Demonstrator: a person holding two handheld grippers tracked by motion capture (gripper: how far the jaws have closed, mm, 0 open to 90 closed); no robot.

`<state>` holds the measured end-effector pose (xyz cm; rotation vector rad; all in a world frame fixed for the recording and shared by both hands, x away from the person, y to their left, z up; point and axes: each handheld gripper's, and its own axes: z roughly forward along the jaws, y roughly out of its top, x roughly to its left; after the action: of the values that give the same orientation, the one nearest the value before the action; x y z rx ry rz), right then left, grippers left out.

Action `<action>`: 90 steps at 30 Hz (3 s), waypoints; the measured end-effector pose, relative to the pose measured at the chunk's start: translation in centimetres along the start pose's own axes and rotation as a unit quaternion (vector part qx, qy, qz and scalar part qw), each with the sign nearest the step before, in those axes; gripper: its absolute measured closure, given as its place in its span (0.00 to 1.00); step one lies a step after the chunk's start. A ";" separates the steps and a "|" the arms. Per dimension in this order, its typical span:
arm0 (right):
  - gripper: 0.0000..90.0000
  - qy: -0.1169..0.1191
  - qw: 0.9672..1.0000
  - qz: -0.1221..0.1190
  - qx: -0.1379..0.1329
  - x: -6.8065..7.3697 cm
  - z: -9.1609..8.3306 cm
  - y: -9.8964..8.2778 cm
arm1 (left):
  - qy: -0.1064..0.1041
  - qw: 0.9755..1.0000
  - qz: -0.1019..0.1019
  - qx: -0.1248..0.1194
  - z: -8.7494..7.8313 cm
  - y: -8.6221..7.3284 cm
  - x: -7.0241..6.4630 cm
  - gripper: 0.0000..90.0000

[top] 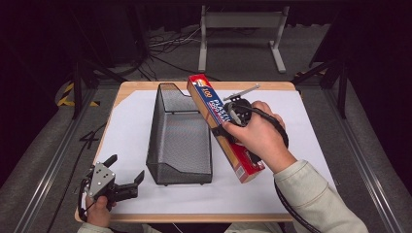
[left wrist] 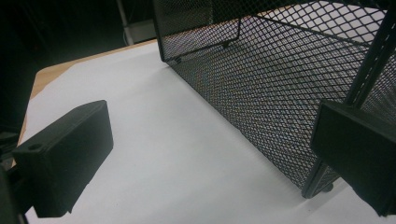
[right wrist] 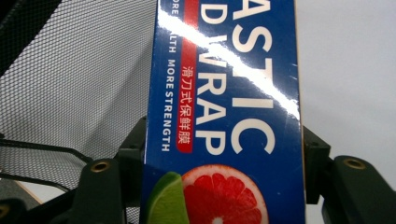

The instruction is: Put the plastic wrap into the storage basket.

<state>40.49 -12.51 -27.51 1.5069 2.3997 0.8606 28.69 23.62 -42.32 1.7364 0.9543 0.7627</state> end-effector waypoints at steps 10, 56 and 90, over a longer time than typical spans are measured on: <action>0.44 0.014 1.000 -0.015 -0.014 1.4 0.6 0.2 | 0.000 1.000 0.000 -0.001 0.0 0.0 0.0 0.00; 0.43 -0.003 0.998 -0.030 0.055 5.0 8.3 1.7 | -0.001 1.000 -0.001 -0.001 0.1 -0.1 0.1 0.00; 0.43 -0.020 0.992 -0.034 0.118 5.2 11.5 2.5 | -0.006 1.000 -0.001 0.002 0.1 -0.2 0.1 0.00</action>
<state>44.98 -2.92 -34.72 1.4915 2.5811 0.5418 28.74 23.72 -42.49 1.7419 0.9505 0.7494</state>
